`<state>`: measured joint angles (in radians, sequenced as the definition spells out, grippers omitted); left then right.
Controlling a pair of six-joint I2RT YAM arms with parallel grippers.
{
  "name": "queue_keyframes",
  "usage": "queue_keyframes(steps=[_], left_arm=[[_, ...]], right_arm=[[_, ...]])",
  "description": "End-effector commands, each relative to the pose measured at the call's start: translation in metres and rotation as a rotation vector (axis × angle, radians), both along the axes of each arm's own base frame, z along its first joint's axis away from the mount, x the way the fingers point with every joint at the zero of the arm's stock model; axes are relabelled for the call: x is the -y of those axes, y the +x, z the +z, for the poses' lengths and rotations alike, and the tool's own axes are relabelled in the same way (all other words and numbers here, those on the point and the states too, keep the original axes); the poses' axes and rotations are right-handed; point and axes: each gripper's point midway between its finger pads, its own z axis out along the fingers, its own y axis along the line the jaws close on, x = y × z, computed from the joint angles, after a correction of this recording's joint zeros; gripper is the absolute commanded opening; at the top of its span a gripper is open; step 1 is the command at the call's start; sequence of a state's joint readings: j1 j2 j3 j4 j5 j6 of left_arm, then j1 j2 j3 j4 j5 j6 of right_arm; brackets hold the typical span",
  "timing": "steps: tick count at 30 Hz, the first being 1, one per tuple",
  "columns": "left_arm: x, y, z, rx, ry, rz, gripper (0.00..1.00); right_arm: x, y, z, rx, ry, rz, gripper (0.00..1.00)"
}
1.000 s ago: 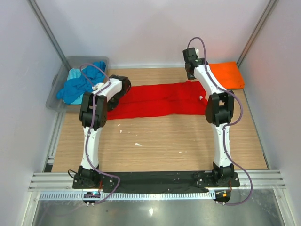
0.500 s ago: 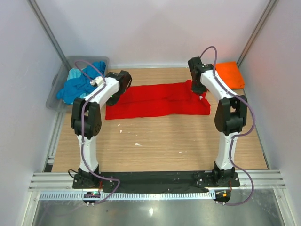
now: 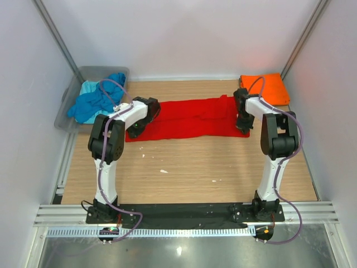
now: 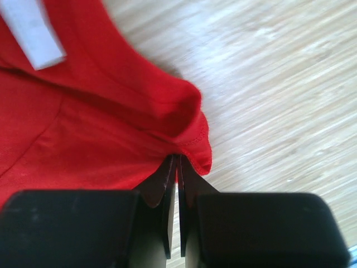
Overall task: Fold and stack the t-shirts
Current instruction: Fold the tshirt
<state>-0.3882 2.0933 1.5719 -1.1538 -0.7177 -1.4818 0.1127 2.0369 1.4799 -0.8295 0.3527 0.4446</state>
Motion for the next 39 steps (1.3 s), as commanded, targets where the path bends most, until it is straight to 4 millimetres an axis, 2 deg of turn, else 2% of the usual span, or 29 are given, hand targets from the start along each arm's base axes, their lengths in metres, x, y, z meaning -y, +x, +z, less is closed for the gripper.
queue_keyframes(steps=[1, 5, 8, 17, 20, 23, 24, 25, 28, 29, 30, 31, 32, 33, 34, 35, 36, 37, 38, 39], left_arm=[[-0.018, -0.006, 0.005, -0.005, 0.097, 0.016, 0.29], [-0.023, -0.011, 0.005, -0.013, 0.121, 0.024, 0.29], [-0.025, -0.013, 0.004, -0.026, 0.135, 0.024, 0.29], [-0.031, -0.024, 0.017, -0.047, 0.184, 0.031, 0.29], [-0.030, -0.023, 0.029, -0.029, 0.174, 0.025, 0.29], [-0.026, -0.016, 0.053, 0.031, 0.146, -0.002, 0.29], [-0.025, -0.013, 0.069, 0.077, 0.130, -0.013, 0.29], [-0.023, -0.010, 0.076, 0.101, 0.114, -0.022, 0.29], [-0.006, 0.007, 0.097, 0.176, 0.014, -0.131, 0.29], [-0.001, 0.010, 0.102, 0.158, 0.000, -0.215, 0.29], [0.012, 0.026, 0.108, 0.223, -0.050, -0.275, 0.29], [0.024, 0.027, 0.113, 0.238, -0.118, -0.343, 0.29], [0.037, 0.040, 0.120, 0.269, -0.139, -0.457, 0.29], [0.044, 0.043, 0.125, 0.283, -0.163, -0.524, 0.29], [0.062, 0.038, 0.117, 0.265, -0.246, -0.629, 0.30], [0.074, 0.047, 0.137, 0.341, -0.269, -0.729, 0.30], [0.078, 0.045, 0.139, 0.337, -0.268, -0.824, 0.31], [0.086, 0.038, 0.133, 0.327, -0.301, -0.888, 0.33], [0.101, 0.036, 0.146, 0.389, -0.359, -0.965, 0.34], [0.107, 0.032, 0.147, 0.391, -0.377, -1.025, 0.36]], right_arm=[[0.022, 0.012, 0.011, 0.087, -0.068, -0.019, 0.10], [0.032, 0.001, 0.003, 0.062, -0.125, -0.021, 0.10], [0.038, -0.004, 0.003, 0.052, -0.161, -0.024, 0.10], [0.046, -0.010, 0.026, 0.086, -0.205, -0.024, 0.10], [0.044, -0.009, 0.032, 0.090, -0.190, -0.025, 0.11], [0.037, -0.002, 0.049, 0.134, -0.146, -0.030, 0.15], [0.034, 0.001, 0.056, 0.157, -0.128, -0.032, 0.16], [0.030, 0.007, 0.062, 0.187, -0.103, -0.032, 0.20], [0.003, 0.029, 0.080, 0.289, 0.047, -0.007, 0.27], [-0.008, 0.037, 0.086, 0.319, 0.108, -0.004, 0.28], [-0.014, 0.042, 0.088, 0.335, 0.142, 0.004, 0.29], [-0.019, 0.053, 0.093, 0.373, 0.171, 0.011, 0.31], [-0.025, 0.058, 0.093, 0.387, 0.202, 0.018, 0.32], [-0.036, 0.063, 0.093, 0.399, 0.258, 0.036, 0.33], [-0.039, 0.072, 0.092, 0.420, 0.275, 0.040, 0.35], [-0.043, 0.076, 0.091, 0.425, 0.289, 0.044, 0.35], [-0.046, 0.080, 0.090, 0.430, 0.308, 0.050, 0.36], [-0.048, 0.084, 0.083, 0.424, 0.314, 0.055, 0.37], [-0.050, 0.089, 0.083, 0.431, 0.321, 0.061, 0.37], [-0.052, 0.091, 0.080, 0.424, 0.327, 0.078, 0.38]])
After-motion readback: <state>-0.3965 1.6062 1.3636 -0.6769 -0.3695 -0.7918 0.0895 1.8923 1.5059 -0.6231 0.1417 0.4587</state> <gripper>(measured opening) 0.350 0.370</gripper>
